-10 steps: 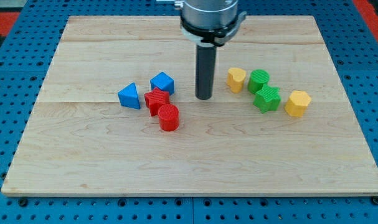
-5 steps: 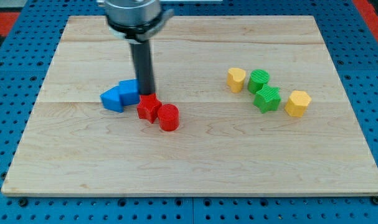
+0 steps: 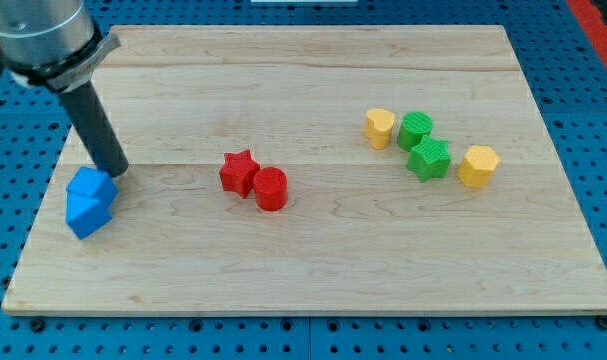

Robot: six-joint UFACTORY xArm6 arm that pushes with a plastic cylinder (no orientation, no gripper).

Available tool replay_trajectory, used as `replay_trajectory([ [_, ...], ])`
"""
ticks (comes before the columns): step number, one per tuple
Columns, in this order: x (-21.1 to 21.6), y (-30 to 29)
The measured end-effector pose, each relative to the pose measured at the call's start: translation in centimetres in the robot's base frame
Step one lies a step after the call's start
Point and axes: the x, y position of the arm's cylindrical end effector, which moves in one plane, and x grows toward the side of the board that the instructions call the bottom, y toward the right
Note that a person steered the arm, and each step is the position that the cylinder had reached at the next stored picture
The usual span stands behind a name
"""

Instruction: Push blue blocks towards the to the bottom left of the board

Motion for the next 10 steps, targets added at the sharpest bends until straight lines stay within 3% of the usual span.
replay_trajectory([
  [7, 2.7, 0.1],
  [8, 5.3, 7.1],
  [9, 5.3, 16.3],
  [10, 3.1, 20.0],
])
